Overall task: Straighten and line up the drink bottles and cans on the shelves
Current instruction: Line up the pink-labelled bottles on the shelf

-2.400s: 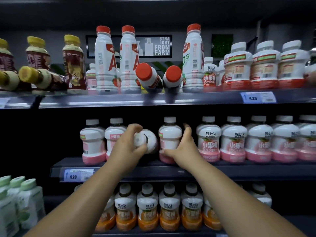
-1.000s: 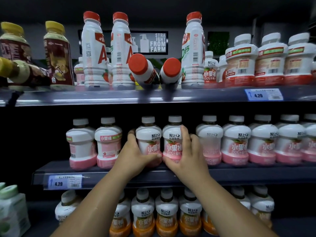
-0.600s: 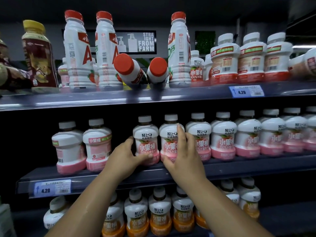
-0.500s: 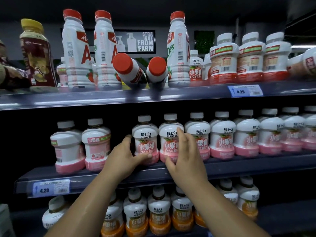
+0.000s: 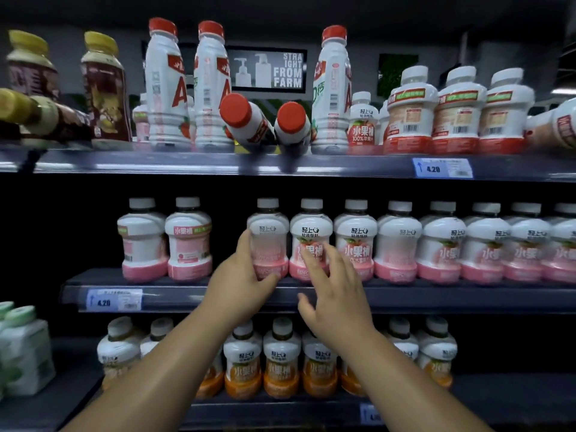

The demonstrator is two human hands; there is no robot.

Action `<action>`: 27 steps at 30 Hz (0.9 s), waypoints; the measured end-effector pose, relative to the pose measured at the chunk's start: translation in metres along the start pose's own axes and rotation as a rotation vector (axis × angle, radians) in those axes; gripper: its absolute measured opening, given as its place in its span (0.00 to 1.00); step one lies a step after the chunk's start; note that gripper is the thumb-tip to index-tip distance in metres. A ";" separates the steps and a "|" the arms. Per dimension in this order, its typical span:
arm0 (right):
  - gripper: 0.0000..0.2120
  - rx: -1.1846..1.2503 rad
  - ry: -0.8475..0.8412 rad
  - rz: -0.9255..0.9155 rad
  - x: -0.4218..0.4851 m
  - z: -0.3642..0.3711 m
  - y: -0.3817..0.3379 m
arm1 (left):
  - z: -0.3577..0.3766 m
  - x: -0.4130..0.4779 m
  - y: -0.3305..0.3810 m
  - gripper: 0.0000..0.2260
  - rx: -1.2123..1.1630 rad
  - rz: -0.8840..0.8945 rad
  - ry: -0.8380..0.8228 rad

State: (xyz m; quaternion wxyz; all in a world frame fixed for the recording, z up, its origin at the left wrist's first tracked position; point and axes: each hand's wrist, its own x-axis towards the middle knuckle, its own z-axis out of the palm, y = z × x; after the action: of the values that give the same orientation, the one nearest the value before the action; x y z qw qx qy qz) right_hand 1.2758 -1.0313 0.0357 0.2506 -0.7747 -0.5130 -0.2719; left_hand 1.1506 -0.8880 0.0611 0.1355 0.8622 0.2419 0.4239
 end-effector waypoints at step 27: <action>0.37 0.187 -0.083 -0.135 0.048 0.036 -0.146 | -0.125 -0.030 -0.128 0.28 0.362 0.193 0.091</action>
State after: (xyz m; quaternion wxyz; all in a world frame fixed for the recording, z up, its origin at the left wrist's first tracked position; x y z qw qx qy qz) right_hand 1.1615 -0.9251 0.0582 0.2818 -0.7222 -0.5969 -0.2069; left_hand 0.9967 -0.7921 0.0603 -0.0737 0.8716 0.2362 0.4231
